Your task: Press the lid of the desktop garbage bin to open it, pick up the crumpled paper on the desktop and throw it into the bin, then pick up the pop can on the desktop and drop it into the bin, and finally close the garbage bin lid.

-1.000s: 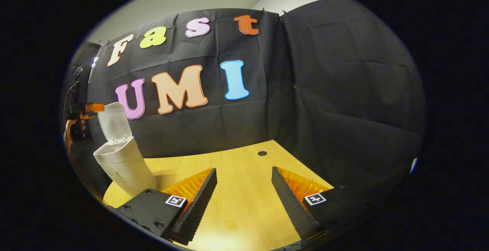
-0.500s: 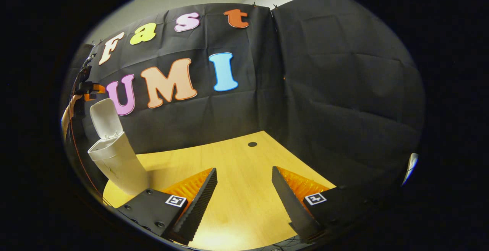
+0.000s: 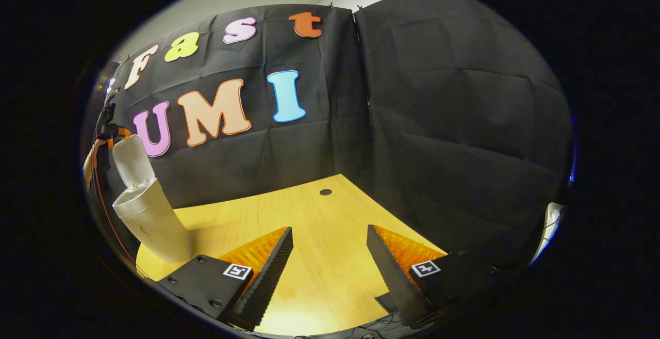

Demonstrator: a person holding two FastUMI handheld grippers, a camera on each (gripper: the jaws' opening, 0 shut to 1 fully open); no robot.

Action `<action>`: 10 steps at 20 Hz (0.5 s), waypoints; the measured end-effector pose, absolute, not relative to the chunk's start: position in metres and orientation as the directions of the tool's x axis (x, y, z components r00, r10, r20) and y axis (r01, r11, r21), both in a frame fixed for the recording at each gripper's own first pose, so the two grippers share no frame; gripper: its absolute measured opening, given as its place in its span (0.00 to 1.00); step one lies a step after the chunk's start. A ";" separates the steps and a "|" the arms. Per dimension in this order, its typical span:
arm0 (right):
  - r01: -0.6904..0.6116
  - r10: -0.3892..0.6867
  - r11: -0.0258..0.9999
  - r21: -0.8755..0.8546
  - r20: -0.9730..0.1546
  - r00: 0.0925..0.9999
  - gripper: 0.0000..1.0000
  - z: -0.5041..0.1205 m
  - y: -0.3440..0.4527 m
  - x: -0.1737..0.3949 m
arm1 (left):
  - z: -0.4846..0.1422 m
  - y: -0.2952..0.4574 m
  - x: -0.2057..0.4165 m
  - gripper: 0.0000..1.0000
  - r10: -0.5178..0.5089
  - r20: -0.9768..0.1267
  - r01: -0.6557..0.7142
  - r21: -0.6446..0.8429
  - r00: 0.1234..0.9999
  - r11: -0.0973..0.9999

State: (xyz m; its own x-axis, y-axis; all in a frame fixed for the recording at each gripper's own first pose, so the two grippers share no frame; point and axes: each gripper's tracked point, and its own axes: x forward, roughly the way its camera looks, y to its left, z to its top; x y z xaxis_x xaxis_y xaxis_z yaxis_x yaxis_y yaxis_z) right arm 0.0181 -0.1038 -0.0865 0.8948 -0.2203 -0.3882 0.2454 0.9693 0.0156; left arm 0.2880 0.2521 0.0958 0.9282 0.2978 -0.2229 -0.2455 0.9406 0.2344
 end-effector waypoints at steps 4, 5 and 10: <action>0.210 -0.181 0.977 0.025 -0.414 0.892 0.96 -0.101 -0.093 0.019 | 0.082 0.239 0.248 0.92 0.260 -0.236 -0.218 0.191 0.936 0.957; 0.201 -0.172 0.979 0.027 -0.418 0.892 0.96 -0.102 -0.091 0.019 | 0.072 0.234 0.236 0.93 0.251 -0.255 -0.207 0.188 0.934 0.960; 0.151 -0.121 0.988 0.036 -0.433 0.893 0.96 -0.104 -0.081 0.028 | 0.009 0.217 0.181 0.93 0.205 -0.326 -0.165 0.148 0.923 0.975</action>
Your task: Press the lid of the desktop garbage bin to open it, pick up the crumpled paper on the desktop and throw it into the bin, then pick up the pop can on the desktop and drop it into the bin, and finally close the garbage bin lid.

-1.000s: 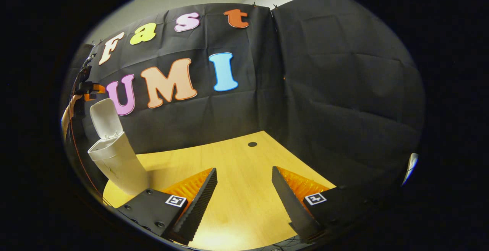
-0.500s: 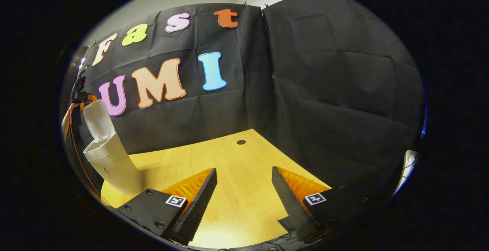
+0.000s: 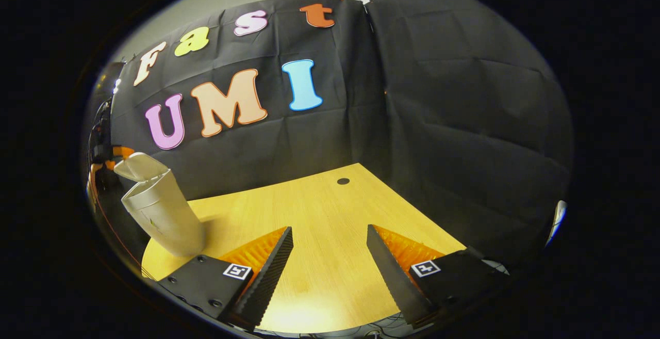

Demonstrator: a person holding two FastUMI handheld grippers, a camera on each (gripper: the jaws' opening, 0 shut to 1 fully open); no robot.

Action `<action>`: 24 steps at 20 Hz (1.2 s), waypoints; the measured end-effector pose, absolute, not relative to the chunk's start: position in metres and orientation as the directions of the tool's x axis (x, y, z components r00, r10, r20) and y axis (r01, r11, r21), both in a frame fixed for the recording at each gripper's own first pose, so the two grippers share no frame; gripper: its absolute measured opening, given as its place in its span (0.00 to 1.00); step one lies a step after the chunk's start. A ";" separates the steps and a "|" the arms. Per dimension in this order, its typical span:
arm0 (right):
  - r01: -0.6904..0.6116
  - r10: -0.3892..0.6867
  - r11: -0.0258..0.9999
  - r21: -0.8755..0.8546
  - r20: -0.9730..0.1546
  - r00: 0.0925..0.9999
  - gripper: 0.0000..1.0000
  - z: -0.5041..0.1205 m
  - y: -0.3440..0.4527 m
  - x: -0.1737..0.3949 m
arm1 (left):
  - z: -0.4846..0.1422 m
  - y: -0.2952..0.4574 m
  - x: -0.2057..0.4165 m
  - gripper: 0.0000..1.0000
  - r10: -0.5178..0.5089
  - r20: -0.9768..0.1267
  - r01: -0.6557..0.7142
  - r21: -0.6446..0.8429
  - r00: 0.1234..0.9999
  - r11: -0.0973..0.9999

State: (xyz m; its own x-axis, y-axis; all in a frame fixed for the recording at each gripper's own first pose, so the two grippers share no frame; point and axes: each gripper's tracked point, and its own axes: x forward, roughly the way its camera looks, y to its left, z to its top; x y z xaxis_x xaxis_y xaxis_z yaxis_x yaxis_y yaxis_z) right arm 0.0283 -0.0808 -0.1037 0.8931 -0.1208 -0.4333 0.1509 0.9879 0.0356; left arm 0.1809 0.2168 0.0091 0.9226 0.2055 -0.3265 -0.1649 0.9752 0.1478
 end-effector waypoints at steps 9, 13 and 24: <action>0.091 -0.086 0.996 -0.014 -0.472 0.877 0.96 -0.117 -0.072 0.022 | -0.066 0.232 0.146 0.93 0.260 -0.343 -0.188 0.231 0.902 0.955; 0.082 -0.074 0.997 -0.004 -0.488 0.870 0.96 -0.126 -0.071 0.019 | -0.064 0.232 0.145 0.92 0.275 -0.267 -0.209 0.251 0.923 0.945; 0.085 -0.073 0.996 0.003 -0.479 0.875 0.96 -0.124 -0.075 0.023 | -0.053 0.230 0.144 0.90 0.259 -0.196 -0.204 0.262 0.946 0.943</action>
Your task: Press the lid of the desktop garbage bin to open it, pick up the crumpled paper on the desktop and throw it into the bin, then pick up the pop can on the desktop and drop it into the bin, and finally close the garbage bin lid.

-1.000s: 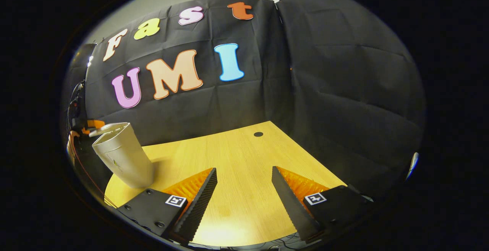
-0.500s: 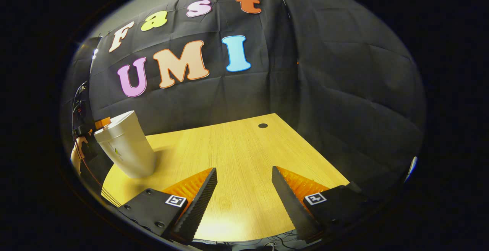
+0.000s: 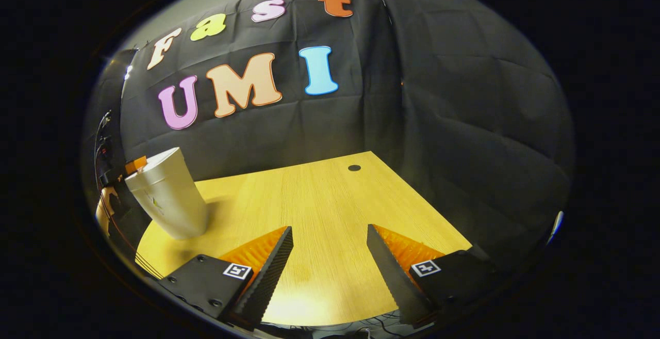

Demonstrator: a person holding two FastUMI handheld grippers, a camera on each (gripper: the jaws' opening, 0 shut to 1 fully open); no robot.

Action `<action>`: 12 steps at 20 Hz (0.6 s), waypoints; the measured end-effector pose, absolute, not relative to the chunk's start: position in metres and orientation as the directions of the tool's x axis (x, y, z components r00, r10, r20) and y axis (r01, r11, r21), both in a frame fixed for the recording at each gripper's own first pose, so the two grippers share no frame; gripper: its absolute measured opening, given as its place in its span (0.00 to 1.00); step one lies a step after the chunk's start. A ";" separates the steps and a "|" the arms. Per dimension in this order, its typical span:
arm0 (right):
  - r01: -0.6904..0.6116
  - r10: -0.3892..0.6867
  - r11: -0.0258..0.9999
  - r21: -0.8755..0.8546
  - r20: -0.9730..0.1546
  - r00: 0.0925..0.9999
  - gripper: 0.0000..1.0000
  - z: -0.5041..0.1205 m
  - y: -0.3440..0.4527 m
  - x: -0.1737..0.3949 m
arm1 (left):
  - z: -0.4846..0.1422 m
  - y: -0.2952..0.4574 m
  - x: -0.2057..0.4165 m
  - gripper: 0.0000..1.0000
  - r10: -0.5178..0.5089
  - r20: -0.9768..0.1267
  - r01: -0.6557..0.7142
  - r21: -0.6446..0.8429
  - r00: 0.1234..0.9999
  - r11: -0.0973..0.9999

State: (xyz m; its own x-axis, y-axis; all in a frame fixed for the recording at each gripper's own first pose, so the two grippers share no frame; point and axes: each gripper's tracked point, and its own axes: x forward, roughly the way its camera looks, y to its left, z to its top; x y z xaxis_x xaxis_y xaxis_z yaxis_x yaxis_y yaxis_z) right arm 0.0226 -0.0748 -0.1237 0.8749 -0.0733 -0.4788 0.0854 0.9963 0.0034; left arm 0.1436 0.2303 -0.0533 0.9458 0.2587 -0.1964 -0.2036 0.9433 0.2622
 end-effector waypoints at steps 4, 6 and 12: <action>0.084 -0.072 0.996 0.007 -0.453 0.889 0.96 -0.109 -0.073 0.029 | -0.041 0.228 0.143 0.93 0.294 -0.159 -0.247 0.260 0.942 0.933; 0.078 -0.068 0.997 0.005 -0.444 0.894 0.96 -0.104 -0.070 0.029 | -0.014 0.218 0.140 0.89 0.288 -0.074 -0.266 0.221 0.955 0.938; 0.024 0.006 0.997 0.072 -0.387 0.922 0.96 -0.089 -0.042 0.038 | 0.059 0.152 0.097 0.92 0.266 0.064 -0.273 0.231 0.962 0.934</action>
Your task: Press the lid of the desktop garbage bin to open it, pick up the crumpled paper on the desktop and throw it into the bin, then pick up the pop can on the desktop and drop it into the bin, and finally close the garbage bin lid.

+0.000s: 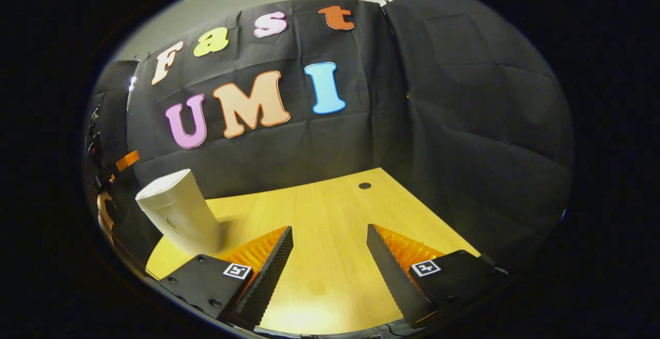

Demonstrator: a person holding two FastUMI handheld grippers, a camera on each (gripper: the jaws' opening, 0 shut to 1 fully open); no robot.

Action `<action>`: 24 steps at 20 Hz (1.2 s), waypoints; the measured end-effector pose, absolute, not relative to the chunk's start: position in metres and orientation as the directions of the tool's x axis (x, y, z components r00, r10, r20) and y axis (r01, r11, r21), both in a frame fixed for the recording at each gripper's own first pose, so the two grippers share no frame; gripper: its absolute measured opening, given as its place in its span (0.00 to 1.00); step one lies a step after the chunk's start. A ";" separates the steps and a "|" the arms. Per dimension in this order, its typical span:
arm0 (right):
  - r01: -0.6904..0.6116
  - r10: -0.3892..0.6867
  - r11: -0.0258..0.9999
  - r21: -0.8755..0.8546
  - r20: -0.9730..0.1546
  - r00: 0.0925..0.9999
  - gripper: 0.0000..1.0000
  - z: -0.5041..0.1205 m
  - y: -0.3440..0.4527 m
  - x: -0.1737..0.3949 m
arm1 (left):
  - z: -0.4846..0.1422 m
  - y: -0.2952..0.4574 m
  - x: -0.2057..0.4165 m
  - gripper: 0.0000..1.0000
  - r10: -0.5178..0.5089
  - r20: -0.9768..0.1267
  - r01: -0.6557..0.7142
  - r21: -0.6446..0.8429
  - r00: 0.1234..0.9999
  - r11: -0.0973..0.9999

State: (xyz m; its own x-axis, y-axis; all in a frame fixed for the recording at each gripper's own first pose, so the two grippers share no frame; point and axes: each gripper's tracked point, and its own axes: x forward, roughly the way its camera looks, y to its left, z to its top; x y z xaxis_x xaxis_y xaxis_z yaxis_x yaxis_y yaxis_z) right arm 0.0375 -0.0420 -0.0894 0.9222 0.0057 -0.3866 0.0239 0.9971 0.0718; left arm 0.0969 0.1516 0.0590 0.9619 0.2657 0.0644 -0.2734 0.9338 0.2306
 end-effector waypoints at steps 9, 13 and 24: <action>-0.142 0.160 0.984 0.107 -0.189 0.969 0.96 -0.043 0.006 0.037 | -0.026 0.047 0.000 0.92 0.265 -0.099 -0.240 0.207 0.959 0.948; -0.184 0.191 0.981 0.061 -0.132 0.973 0.96 -0.034 0.018 0.033 | -0.051 0.040 -0.022 0.92 0.278 -0.167 -0.265 0.097 0.946 0.959; -0.170 0.175 0.984 0.052 -0.113 0.978 0.96 -0.037 0.052 0.034 | -0.066 0.074 -0.031 0.92 0.276 -0.205 -0.255 0.125 0.939 0.959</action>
